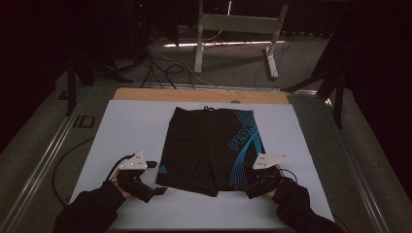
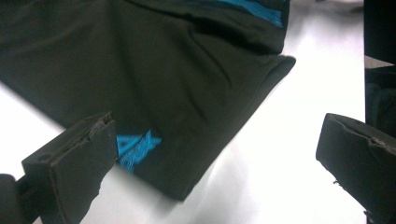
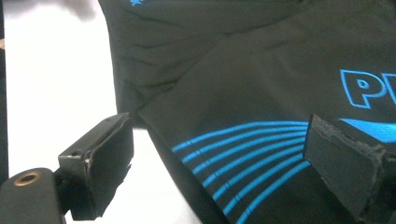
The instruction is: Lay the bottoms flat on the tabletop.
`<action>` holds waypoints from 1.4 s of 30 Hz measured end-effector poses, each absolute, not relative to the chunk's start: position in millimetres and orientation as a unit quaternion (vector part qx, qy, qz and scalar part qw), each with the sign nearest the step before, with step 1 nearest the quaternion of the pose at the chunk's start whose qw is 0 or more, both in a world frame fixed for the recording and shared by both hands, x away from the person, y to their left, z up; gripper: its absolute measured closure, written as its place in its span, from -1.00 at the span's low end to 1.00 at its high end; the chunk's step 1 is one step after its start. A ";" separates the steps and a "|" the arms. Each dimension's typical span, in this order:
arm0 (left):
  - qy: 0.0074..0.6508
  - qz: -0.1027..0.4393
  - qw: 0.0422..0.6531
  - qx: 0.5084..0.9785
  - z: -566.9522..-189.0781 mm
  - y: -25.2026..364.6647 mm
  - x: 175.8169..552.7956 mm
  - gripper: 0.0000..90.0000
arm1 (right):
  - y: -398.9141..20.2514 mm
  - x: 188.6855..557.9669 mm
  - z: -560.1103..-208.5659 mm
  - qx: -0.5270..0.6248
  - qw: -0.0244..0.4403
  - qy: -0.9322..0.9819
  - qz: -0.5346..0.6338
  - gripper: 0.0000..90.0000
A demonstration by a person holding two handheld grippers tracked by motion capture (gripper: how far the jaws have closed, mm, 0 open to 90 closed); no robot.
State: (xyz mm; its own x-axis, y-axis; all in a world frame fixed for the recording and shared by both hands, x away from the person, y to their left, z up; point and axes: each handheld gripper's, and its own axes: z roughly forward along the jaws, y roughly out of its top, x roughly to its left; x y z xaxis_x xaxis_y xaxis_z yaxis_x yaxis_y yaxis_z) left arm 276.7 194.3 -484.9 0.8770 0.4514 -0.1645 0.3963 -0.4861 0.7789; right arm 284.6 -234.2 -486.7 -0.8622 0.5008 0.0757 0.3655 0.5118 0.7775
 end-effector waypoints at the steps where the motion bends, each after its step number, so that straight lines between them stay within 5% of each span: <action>1: 0.249 0.031 0.441 0.862 -485.9 196.6 275.8 -1.00 | -236.3 284.0 -487.3 0.252 0.078 0.864 0.429 -0.80; 30: 0.308 0.037 0.416 0.855 -499.9 248.7 258.9 -1.00 | -310.5 248.2 -493.7 0.342 0.116 0.844 0.398 -0.80; 42: 0.304 0.033 0.435 0.847 -499.6 244.2 259.9 -1.00 | -304.3 253.2 -497.9 0.338 0.111 0.843 0.402 -0.80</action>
